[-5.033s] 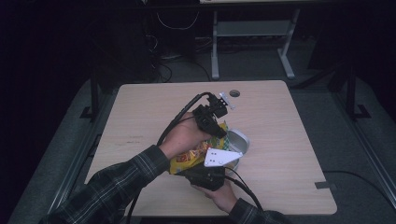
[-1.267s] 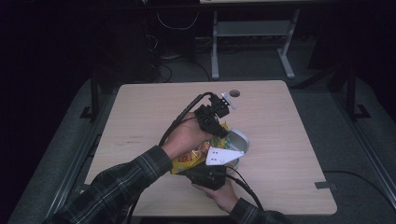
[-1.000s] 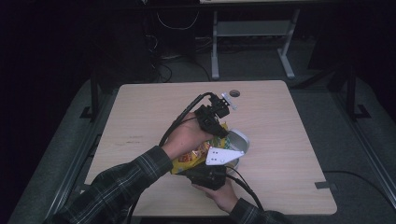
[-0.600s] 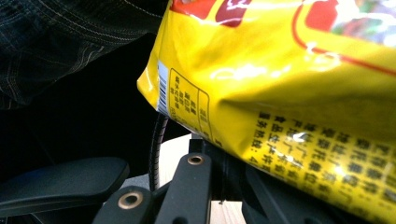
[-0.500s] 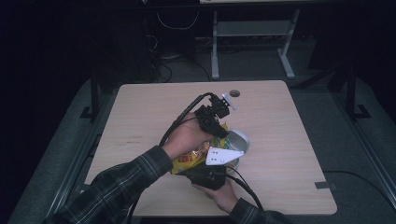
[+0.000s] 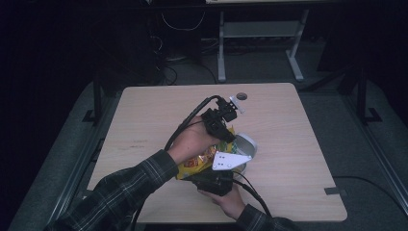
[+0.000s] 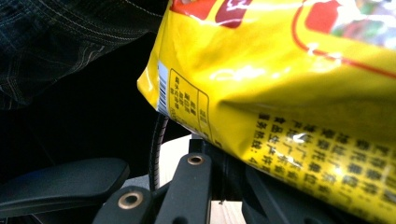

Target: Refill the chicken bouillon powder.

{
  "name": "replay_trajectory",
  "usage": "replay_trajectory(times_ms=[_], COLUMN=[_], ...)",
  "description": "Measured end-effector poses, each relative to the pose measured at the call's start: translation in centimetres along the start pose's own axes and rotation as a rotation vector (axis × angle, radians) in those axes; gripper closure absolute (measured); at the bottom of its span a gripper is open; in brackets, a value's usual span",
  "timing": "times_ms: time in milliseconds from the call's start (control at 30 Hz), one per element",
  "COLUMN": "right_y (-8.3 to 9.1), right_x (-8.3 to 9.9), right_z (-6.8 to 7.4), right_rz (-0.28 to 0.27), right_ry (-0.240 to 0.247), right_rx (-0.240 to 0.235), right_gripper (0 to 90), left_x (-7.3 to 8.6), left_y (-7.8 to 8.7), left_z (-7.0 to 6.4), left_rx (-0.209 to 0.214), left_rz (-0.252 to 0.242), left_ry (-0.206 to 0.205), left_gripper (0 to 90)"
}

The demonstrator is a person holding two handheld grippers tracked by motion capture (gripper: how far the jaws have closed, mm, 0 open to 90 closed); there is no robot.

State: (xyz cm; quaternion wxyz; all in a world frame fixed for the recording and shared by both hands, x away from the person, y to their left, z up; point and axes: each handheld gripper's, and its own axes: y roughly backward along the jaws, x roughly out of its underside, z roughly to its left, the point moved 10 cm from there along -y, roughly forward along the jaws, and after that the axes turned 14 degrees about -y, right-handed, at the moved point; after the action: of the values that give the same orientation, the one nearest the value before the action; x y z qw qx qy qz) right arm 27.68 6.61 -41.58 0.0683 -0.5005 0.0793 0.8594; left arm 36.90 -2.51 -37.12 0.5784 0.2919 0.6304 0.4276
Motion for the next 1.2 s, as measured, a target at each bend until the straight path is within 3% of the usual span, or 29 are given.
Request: replay_trajectory(times_ms=[433,1000,1200], right_y=[0.02,-0.20,-0.17], right_x=[0.09,0.52,0.60], right_z=[-0.06,-0.28,-0.33], right_rz=[0.005,0.019,0.023], right_ry=[0.003,0.010,0.010], right_rx=[0.000,0.006,0.004], right_gripper=[90.0,90.0,90.0], left_x=[0.08,0.37,0.18], left_y=[0.00,0.02,0.36], left_z=[0.02,0.06,0.04], left_rx=[0.003,0.015,0.019], left_rz=[-0.001,-0.036,-0.071], left_ry=[0.000,0.018,0.031], left_gripper=[89.2,89.3,89.4])
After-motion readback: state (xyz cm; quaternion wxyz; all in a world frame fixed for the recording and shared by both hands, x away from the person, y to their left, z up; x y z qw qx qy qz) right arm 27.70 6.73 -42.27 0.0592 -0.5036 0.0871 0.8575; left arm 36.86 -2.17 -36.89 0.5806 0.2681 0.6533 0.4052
